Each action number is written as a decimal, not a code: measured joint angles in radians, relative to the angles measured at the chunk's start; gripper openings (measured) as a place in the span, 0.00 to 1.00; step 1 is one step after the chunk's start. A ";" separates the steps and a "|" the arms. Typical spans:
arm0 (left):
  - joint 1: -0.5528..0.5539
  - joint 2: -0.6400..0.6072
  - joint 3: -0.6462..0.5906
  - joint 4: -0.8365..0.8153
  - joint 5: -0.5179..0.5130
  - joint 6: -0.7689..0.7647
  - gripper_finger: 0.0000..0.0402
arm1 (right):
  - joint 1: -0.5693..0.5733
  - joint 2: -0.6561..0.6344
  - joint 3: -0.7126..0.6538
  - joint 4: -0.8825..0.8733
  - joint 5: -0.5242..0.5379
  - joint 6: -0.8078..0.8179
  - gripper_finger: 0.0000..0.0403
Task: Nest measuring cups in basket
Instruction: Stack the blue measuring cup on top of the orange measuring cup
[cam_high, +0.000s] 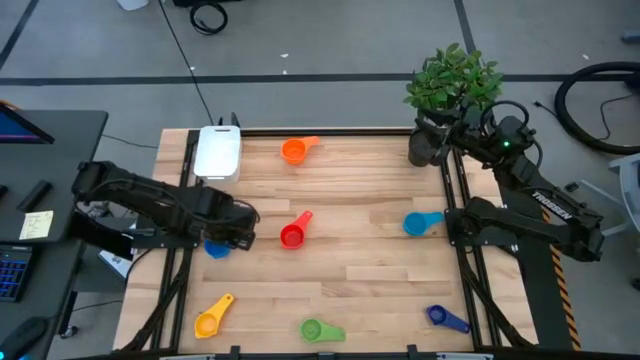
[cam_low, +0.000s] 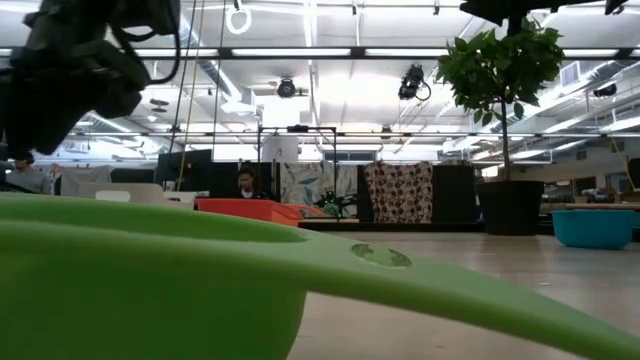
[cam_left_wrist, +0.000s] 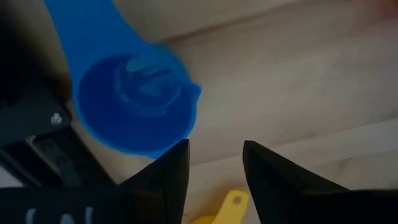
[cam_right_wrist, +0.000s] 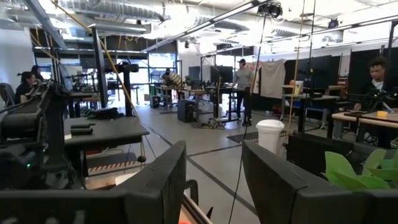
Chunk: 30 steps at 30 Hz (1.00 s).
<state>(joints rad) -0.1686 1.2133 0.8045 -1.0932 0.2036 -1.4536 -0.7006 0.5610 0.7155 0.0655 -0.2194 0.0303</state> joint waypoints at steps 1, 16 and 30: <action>-0.013 0.000 -0.003 0.002 -0.003 -0.003 0.39 | 0.000 0.000 0.000 0.000 -0.005 -0.002 0.40; -0.145 0.000 -0.077 0.067 -0.077 -0.114 0.39 | 0.000 0.000 0.000 0.009 -0.018 -0.005 0.40; -0.161 0.000 -0.210 0.244 -0.077 -0.127 0.37 | 0.000 0.000 0.000 0.027 -0.014 -0.006 0.40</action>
<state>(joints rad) -0.3298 1.2129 0.5944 -0.8490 0.1269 -1.5810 -0.7006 0.5610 0.7155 0.0920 -0.2333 0.0238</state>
